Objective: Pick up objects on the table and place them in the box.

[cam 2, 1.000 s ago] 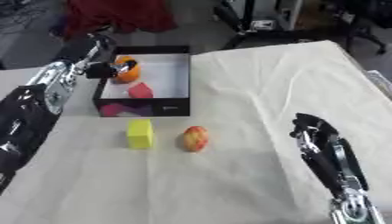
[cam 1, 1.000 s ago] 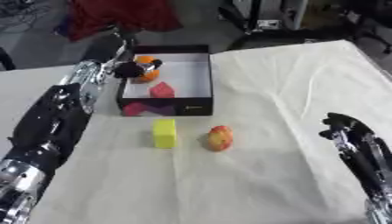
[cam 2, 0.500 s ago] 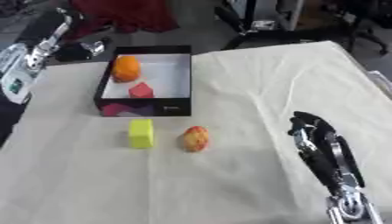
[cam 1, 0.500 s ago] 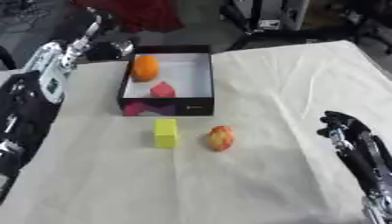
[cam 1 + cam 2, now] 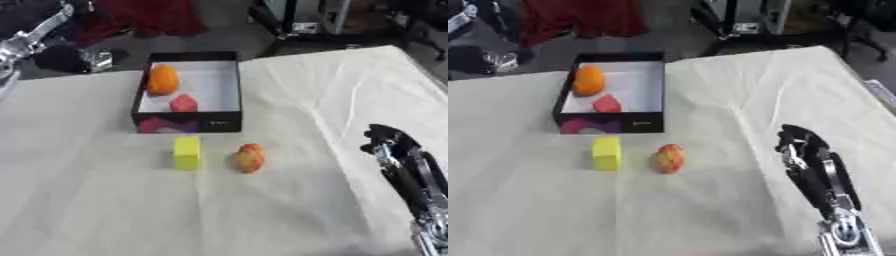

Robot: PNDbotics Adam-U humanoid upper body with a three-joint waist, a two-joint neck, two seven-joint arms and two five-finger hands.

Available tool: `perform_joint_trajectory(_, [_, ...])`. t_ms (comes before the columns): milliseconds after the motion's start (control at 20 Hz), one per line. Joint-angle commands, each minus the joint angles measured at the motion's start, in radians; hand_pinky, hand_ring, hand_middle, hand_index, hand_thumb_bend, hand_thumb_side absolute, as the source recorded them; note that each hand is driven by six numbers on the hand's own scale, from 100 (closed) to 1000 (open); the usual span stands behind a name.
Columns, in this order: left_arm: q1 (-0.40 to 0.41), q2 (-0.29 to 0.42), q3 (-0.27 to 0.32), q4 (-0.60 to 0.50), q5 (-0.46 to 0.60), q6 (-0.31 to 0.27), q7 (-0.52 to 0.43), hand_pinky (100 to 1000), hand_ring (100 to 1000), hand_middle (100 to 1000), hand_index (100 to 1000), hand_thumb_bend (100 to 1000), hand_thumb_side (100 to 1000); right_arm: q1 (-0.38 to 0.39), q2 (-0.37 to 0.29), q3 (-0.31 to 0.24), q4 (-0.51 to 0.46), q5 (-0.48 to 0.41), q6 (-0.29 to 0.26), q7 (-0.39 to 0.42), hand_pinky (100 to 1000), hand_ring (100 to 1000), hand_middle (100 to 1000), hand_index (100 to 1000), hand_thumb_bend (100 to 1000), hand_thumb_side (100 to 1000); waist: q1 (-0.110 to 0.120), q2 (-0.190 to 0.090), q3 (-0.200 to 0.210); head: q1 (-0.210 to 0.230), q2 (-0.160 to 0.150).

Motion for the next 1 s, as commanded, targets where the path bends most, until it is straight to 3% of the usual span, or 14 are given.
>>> perform_joint_trajectory(50, [-0.009,0.050,-0.070,-0.043,0.036,-0.001,-0.130,697,613,685,822,515,768,-0.007,-0.023,-0.005,-0.014,0.005,-0.001,-0.001,748,652,699,803,100,689,0.005,-0.008,-0.001,0.000,-0.002])
perform_joint_trajectory(200, [-0.019,0.012,-0.149,0.017,0.023,-0.017,-0.250,730,676,756,869,575,784,-0.008,-0.023,-0.003,-0.014,0.004,-0.002,0.002,748,652,699,803,100,688,0.004,-0.009,-0.005,0.000,-0.002])
perform_joint_trajectory(300, [-0.031,-0.032,-0.171,0.063,-0.009,-0.032,-0.289,757,717,790,891,588,782,-0.008,-0.022,-0.003,-0.014,0.004,-0.002,0.001,748,652,699,802,100,689,0.003,-0.009,-0.006,-0.001,-0.002])
perform_joint_trajectory(500, [-0.052,-0.114,-0.185,0.135,-0.129,-0.066,-0.276,797,776,844,922,601,768,-0.008,-0.021,-0.002,-0.013,0.003,-0.002,0.002,748,652,699,802,100,689,0.001,-0.009,-0.007,-0.001,-0.002])
perform_joint_trajectory(1000, [-0.052,-0.244,-0.154,0.325,-0.296,-0.128,-0.212,789,766,838,919,572,697,-0.012,-0.015,-0.003,-0.013,0.001,-0.003,0.002,748,652,698,801,100,691,-0.002,-0.007,-0.012,-0.003,-0.002])
